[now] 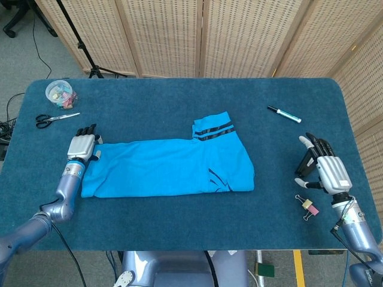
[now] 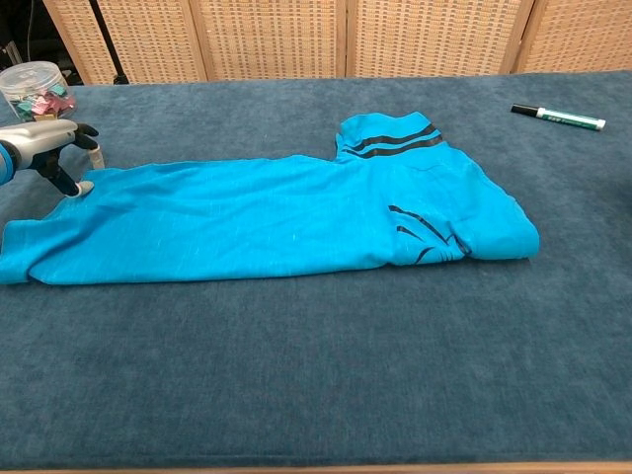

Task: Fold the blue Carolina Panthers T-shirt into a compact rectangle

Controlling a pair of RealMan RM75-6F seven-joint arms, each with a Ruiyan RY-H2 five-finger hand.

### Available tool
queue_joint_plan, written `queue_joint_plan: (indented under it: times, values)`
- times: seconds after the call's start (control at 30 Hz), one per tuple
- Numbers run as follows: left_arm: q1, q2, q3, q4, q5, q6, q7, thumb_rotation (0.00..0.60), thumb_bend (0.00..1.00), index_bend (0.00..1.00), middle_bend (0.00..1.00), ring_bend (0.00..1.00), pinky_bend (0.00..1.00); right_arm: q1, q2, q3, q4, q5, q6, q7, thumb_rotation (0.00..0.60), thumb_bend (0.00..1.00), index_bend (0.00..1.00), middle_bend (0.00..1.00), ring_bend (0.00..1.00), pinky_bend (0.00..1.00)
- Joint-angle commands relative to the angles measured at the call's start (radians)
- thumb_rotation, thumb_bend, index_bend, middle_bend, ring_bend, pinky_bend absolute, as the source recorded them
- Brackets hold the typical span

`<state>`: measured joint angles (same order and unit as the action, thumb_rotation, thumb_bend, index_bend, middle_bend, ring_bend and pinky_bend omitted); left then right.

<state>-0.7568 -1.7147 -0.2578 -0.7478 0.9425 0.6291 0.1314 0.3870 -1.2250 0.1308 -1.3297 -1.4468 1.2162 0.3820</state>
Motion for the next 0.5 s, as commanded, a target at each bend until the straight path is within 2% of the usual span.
queue_joint_plan:
  times: [0.03,0.5]
  values:
    - [0.002,0.000,0.000,-0.003,0.003,0.005,-0.003,0.600,0.36,0.70,0.00,0.00,0.00,0.000,0.000,0.000,0.000,0.000,-0.001,0.002,0.600,0.00,0.00,0.00,0.00,0.00]
    - [0.013,-0.007,-0.008,-0.015,0.027,0.039,-0.042,0.600,0.36,0.76,0.00,0.00,0.00,0.000,-0.001,0.000,0.004,-0.002,0.000,0.010,0.600,0.00,0.00,0.00,0.00,0.00]
